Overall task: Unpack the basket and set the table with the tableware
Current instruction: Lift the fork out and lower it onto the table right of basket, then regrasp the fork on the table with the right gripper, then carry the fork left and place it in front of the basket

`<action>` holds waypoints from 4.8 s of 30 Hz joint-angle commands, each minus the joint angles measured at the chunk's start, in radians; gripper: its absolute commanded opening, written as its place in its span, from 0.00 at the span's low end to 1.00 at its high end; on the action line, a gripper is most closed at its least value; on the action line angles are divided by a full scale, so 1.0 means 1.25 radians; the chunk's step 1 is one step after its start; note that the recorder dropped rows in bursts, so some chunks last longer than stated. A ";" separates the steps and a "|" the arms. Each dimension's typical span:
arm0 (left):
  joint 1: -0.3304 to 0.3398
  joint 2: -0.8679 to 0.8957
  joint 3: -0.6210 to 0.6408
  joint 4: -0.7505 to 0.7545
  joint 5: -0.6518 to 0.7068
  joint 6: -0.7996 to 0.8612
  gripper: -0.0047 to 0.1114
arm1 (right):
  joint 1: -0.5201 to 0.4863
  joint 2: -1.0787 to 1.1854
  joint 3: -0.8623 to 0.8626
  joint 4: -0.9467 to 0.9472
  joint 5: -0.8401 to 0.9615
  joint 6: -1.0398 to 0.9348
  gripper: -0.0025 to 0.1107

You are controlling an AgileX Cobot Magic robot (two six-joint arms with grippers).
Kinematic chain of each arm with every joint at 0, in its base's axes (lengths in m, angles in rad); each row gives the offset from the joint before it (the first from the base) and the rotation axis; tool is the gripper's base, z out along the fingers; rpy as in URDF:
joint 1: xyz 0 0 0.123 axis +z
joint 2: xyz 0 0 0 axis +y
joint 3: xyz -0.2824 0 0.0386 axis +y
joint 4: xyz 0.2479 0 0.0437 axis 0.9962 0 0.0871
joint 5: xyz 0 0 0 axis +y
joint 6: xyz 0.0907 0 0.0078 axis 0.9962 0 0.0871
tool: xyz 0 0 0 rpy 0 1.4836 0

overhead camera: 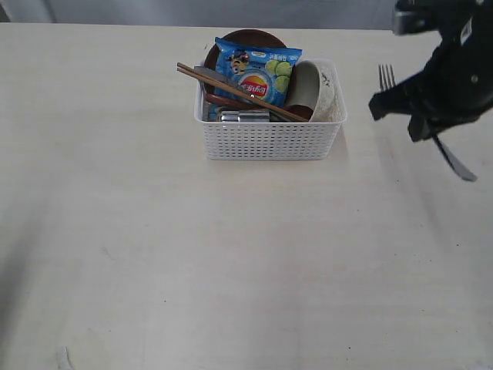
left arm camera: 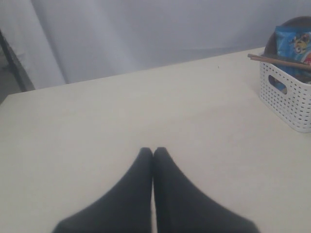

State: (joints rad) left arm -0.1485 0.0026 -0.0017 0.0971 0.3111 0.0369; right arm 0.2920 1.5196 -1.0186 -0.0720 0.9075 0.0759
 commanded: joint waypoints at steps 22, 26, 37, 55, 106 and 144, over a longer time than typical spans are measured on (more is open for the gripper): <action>0.004 -0.002 0.001 0.003 -0.009 -0.003 0.04 | -0.007 0.252 0.034 0.018 -0.169 -0.015 0.42; 0.004 -0.002 0.001 0.003 -0.009 -0.003 0.04 | -0.007 0.183 -0.021 0.032 -0.126 -0.049 0.42; 0.004 -0.002 0.001 0.003 -0.009 -0.003 0.04 | 0.013 0.070 -0.160 0.349 -0.120 -0.281 0.42; 0.004 -0.002 0.001 0.003 -0.009 -0.003 0.04 | 0.064 0.109 -0.143 -0.041 0.102 0.032 0.39; 0.004 -0.002 0.001 0.003 -0.009 -0.003 0.04 | 0.189 -0.054 0.191 0.437 -0.160 -0.120 0.02; 0.004 -0.002 0.001 0.003 -0.009 -0.003 0.04 | 0.457 0.416 -0.133 0.680 -0.343 -0.031 0.44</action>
State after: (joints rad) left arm -0.1485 0.0026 -0.0017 0.0971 0.3111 0.0369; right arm 0.8627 2.0543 -1.1788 0.7797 0.4718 0.0542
